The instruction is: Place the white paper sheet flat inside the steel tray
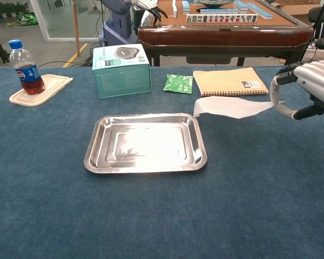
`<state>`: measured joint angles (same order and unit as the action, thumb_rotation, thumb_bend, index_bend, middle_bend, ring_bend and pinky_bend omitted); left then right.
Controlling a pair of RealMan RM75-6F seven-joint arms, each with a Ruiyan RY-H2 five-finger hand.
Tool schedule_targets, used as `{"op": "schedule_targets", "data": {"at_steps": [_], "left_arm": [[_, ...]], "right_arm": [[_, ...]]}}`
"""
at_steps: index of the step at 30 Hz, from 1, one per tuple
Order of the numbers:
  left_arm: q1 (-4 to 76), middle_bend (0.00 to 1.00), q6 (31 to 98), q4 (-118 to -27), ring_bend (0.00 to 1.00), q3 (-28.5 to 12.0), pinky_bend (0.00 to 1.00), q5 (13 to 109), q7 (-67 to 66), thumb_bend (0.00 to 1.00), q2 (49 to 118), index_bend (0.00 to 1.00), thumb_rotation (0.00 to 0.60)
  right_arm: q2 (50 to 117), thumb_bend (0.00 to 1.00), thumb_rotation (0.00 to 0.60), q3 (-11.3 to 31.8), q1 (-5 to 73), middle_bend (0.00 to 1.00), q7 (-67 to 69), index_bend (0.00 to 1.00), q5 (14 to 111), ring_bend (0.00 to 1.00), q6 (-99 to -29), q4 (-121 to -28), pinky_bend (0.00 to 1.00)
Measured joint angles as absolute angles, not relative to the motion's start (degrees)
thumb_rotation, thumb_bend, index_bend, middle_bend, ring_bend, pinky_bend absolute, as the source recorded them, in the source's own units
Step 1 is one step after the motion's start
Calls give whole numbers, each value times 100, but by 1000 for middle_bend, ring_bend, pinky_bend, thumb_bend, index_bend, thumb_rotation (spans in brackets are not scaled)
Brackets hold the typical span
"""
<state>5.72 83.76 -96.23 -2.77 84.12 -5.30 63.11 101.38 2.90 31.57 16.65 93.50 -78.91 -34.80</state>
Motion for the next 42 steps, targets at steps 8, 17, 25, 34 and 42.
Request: {"op": "schedule_targets", "data": {"at_steps": [8,17,25,34,42], "left_arm": [[562,116,8422,-9650,146,-274,111,8442,-563,310,6277,200,600],[534,116,8475,-9684,145,-259,111,8466,-594,310,6244,200,600],[500,116,8512,-9691,146,-254,111,8447,-595,311,6206,201,600],[421,116,8599,-9720,146,-249,111,8410,-592,310,6115,201,600],[396,116,8628,-9784,146,-252,111,8404,-645,310,6059,200,600]], "right_arm": [[10026,497,600,481,3299,499,1678,728,9286,286,-8081,-3816,260],[9903,497,600,826,3701,500,1364,731,9218,288,-8163,-4640,266],[9964,497,600,1065,4240,500,1334,733,9302,288,-8090,-4979,277],[10220,497,600,1227,4690,500,1589,733,9430,288,-8141,-5077,277],[10507,497,600,1377,5069,500,1860,733,9462,288,-8202,-5078,277]]}}
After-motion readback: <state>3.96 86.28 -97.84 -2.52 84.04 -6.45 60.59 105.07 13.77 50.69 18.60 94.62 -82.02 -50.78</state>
